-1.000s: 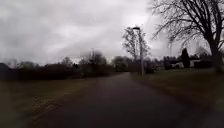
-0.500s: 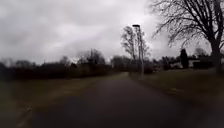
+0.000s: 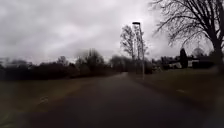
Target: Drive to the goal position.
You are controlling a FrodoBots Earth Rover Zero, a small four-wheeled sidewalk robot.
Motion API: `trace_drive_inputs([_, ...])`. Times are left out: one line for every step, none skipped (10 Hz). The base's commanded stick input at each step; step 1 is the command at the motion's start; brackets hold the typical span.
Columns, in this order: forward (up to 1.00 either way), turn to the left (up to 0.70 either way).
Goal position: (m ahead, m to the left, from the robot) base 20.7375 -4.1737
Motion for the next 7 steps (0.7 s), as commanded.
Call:
trace_drive_inputs([0.85,0.0])
trace_drive_inputs([0.85,0.0])
trace_drive_inputs([0.85,0.0])
trace_drive_inputs([0.85,0.0])
trace_drive_inputs([0.85,0.0])
trace_drive_inputs([0.85,0.0])
trace_drive_inputs([0.85,0.0])
